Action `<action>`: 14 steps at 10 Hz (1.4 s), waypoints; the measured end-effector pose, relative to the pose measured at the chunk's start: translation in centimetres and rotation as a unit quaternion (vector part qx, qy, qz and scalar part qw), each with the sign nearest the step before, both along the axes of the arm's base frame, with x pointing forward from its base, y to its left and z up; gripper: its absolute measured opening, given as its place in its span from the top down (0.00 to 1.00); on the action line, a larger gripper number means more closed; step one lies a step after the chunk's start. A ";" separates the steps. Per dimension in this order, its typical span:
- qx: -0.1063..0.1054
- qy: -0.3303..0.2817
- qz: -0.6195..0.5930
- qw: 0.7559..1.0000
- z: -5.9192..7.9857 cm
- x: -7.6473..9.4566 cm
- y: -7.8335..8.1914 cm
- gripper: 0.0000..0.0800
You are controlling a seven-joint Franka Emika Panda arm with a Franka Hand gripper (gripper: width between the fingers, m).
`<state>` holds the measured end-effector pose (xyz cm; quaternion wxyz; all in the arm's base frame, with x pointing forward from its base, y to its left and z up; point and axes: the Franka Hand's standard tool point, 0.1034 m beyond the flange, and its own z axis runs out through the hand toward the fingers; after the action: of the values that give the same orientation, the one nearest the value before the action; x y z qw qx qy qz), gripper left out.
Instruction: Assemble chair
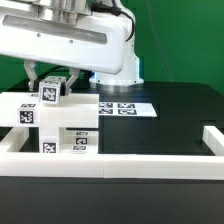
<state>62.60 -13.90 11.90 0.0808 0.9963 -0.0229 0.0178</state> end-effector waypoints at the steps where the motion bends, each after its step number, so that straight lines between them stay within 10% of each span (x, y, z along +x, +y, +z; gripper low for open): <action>1: 0.002 -0.008 -0.049 0.999 0.0 0.0 0.0 0.64; 7: 0.012 -0.049 -0.302 0.952 -0.1 0.1 0.3 0.64; 14: 0.028 -0.091 -0.565 0.820 -0.1 0.4 1.5 0.64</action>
Offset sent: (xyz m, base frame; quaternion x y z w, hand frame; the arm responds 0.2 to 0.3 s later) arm -0.0025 -0.0010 -0.0058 0.0030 -0.0073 0.2551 0.9669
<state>62.98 -12.45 11.78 0.0467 0.8046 -0.5890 0.0588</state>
